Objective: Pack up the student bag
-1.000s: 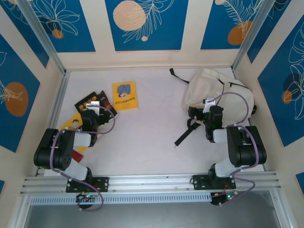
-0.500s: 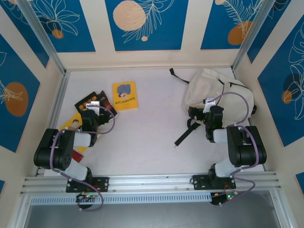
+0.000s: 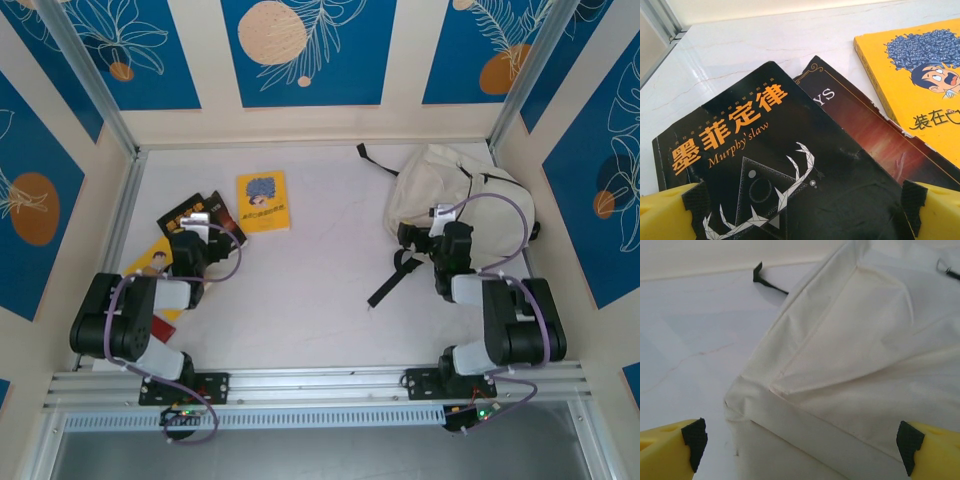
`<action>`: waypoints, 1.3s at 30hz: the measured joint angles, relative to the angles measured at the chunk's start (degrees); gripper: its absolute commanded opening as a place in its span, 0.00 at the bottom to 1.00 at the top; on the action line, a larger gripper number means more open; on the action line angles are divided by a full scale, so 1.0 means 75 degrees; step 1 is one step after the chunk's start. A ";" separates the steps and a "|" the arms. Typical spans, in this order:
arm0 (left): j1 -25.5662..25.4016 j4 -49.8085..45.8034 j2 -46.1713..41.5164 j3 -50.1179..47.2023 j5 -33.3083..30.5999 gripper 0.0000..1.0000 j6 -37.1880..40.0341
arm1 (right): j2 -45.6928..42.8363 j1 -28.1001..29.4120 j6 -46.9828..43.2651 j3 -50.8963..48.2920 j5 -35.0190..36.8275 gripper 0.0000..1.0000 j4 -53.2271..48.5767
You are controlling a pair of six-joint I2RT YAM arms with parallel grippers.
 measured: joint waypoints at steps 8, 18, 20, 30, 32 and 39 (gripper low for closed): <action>0.0000 -0.1871 -0.1716 0.0443 -0.0303 1.00 -0.0364 | -0.2541 0.0050 0.0866 0.0836 0.0414 0.99 -0.2906; -0.0003 -0.5321 -0.4115 0.1830 0.0268 1.00 -0.2107 | -0.2815 -0.0495 0.3518 0.4173 0.1282 0.99 -0.8378; -0.0003 -0.5861 -0.4485 0.2145 0.0595 1.00 -0.2430 | -0.2471 -0.0697 0.3684 0.4485 0.1119 0.99 -0.8941; -0.0003 -0.7857 -0.4899 0.3133 0.1358 1.00 -0.2865 | 0.0289 -0.1620 0.3474 0.4896 -0.0667 0.75 -0.9839; -0.0003 -0.8029 -0.4843 0.3136 0.1451 1.00 -0.2871 | 0.0790 -0.1851 0.3410 0.4899 -0.0982 0.62 -0.9815; -0.0003 -0.8314 -0.4575 0.3136 0.1647 1.00 -0.2871 | 0.2031 -0.2206 0.3381 0.5263 -0.1084 0.51 -0.9833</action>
